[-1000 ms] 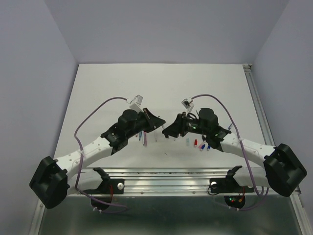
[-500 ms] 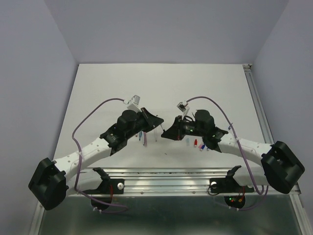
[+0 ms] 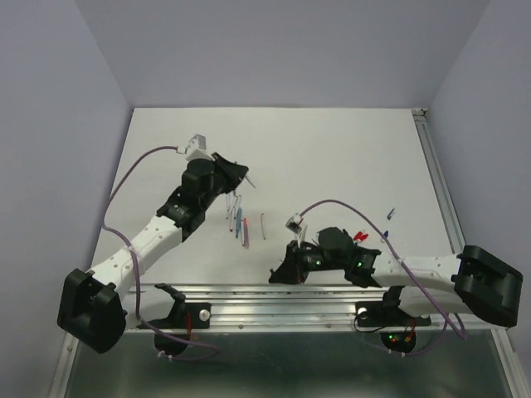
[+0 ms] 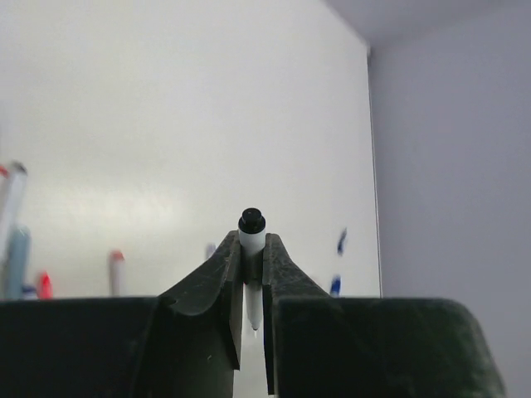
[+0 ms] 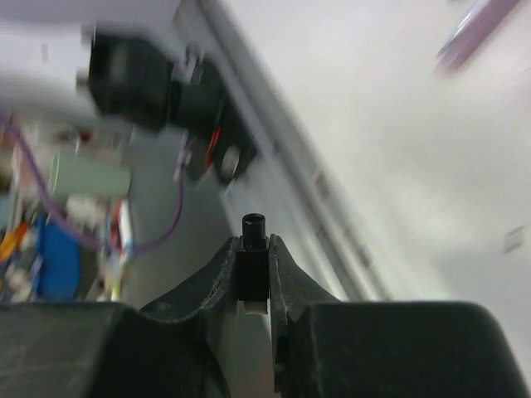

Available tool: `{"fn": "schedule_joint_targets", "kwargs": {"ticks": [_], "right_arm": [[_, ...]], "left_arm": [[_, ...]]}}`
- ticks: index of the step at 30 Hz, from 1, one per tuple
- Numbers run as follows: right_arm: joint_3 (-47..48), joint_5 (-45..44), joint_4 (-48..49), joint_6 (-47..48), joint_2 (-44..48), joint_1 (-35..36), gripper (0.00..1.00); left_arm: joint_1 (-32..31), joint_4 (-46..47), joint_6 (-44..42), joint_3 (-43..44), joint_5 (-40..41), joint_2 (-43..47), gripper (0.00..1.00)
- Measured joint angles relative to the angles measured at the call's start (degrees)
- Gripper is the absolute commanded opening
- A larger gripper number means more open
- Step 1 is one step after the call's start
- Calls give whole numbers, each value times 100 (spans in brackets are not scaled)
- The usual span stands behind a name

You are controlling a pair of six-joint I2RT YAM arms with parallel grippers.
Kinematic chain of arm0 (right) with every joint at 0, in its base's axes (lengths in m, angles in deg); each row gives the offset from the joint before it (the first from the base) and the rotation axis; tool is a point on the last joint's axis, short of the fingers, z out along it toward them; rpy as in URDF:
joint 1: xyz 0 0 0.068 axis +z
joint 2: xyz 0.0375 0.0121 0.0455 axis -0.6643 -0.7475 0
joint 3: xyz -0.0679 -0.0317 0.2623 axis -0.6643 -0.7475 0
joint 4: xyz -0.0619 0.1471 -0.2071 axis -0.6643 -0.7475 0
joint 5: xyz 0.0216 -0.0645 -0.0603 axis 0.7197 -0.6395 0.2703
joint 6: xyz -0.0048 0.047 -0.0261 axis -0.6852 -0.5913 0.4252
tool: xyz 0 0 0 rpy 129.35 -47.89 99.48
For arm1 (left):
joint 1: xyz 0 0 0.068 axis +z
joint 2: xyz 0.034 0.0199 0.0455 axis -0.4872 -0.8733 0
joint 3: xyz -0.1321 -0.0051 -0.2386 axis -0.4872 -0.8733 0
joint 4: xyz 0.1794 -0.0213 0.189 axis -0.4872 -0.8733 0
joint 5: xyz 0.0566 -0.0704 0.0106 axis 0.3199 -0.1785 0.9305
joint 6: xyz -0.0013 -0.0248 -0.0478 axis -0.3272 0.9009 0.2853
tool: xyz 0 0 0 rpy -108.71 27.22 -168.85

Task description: Open the pen caps

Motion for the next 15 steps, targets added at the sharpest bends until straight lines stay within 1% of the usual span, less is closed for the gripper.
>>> {"fn": "schedule_joint_targets", "kwargs": {"ticks": [1, 2, 3, 4, 8, 11, 13, 14, 15], "right_arm": [[-177, 42, -50, -61, 52, 321, 1], [-350, 157, -63, -181, 74, 649, 1], [-490, 203, -90, -273, 79, 868, 1], [-557, 221, -120, -328, 76, 977, 1], [-640, 9, -348, -529, 118, 1040, 1], [-579, -557, -970, -575, 304, 1027, 1], [-345, -1134, -1725, -595, 404, 1012, 1], [-295, -1266, -1818, -601, 426, 979, 1], [-162, -1578, -2184, -629, 483, 887, 1]], "left_arm": [[245, 70, -48, 127, 138, -66, 0], [658, 223, -85, 341, 363, -160, 0], [931, 356, -138, 507, 577, -197, 0], [1016, 407, -166, 566, 638, -197, 0], [1134, 595, -343, 702, 667, -197, 0], [1134, 409, -564, 710, 531, -221, 0], [1134, 192, -723, 748, 380, -289, 0], [1134, 35, -820, 778, 262, -356, 0], [1130, -114, -916, 785, 144, -442, 0]]}}
